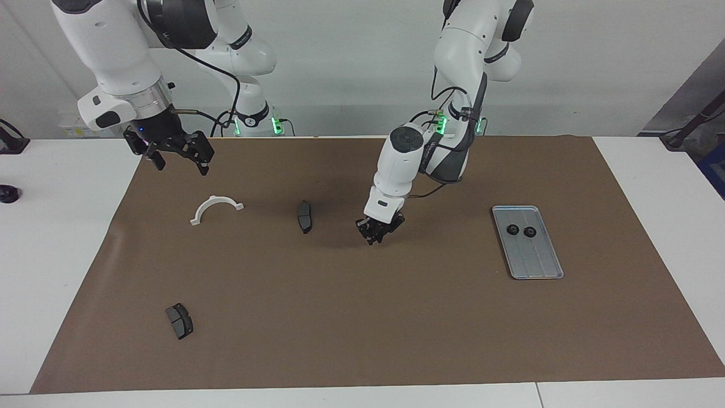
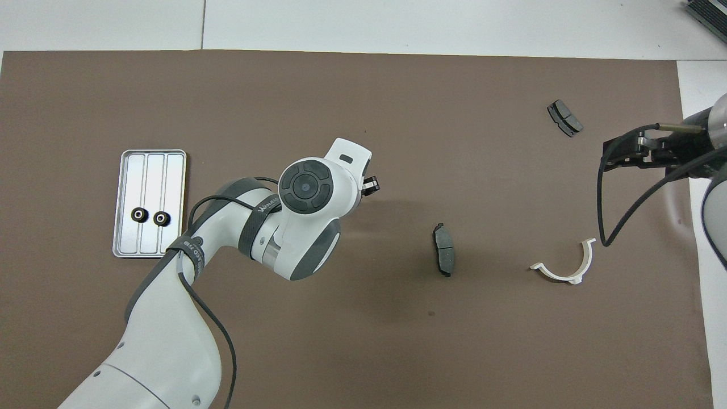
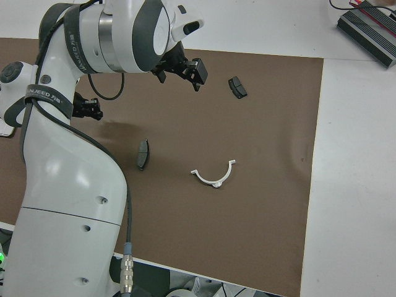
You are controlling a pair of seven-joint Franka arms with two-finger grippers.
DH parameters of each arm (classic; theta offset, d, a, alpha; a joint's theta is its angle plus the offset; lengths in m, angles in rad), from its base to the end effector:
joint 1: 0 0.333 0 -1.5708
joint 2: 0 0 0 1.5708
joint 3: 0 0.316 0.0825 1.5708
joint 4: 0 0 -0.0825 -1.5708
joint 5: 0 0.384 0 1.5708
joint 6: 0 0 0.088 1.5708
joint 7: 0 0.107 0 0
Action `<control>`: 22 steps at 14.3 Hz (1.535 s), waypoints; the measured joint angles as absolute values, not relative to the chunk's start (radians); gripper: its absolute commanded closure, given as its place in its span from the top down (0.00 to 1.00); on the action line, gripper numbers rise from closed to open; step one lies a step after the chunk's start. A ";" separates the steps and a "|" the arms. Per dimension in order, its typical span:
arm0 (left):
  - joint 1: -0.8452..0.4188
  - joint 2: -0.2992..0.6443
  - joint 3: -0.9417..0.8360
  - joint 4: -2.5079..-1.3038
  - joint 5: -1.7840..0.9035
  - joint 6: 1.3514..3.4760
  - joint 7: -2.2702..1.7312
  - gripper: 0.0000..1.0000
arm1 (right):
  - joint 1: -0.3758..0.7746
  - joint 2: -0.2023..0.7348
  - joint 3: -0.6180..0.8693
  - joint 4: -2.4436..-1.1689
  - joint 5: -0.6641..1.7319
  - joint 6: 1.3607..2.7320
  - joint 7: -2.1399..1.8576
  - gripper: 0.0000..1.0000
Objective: Place bearing gear from tray to pile
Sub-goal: 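Carry the gear to the table center and release it with the left gripper, then grasp the gear with the right gripper while the left gripper returns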
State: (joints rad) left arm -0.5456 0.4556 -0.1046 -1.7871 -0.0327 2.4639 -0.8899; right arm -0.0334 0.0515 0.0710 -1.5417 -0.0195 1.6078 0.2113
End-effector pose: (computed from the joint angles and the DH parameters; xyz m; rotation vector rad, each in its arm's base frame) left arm 0.5408 -0.4029 0.3224 2.9045 0.4073 0.1664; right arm 0.5736 0.0185 0.6126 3.1159 -0.2706 0.0259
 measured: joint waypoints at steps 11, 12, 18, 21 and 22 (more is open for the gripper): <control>-0.343 0.245 -0.002 -1.708 -0.032 1.994 -0.914 1.00 | -0.003 0.051 0.101 -1.608 -0.013 1.700 0.204 1.00; -0.294 0.236 0.000 -1.710 -0.032 1.963 -0.913 1.00 | 0.030 0.066 0.104 -1.616 -0.013 1.739 0.236 1.00; -0.068 0.203 0.003 -1.877 0.005 2.042 -0.904 1.00 | 0.258 0.272 0.108 -1.570 -0.047 1.924 0.411 1.00; -0.014 0.161 0.003 -2.049 0.009 2.235 -0.904 0.76 | 0.354 0.378 0.108 -1.523 -0.061 2.005 0.449 1.00; -0.004 0.150 0.003 -2.100 0.009 2.281 -0.904 0.68 | 0.384 0.407 0.108 -1.517 -0.061 2.033 0.458 1.00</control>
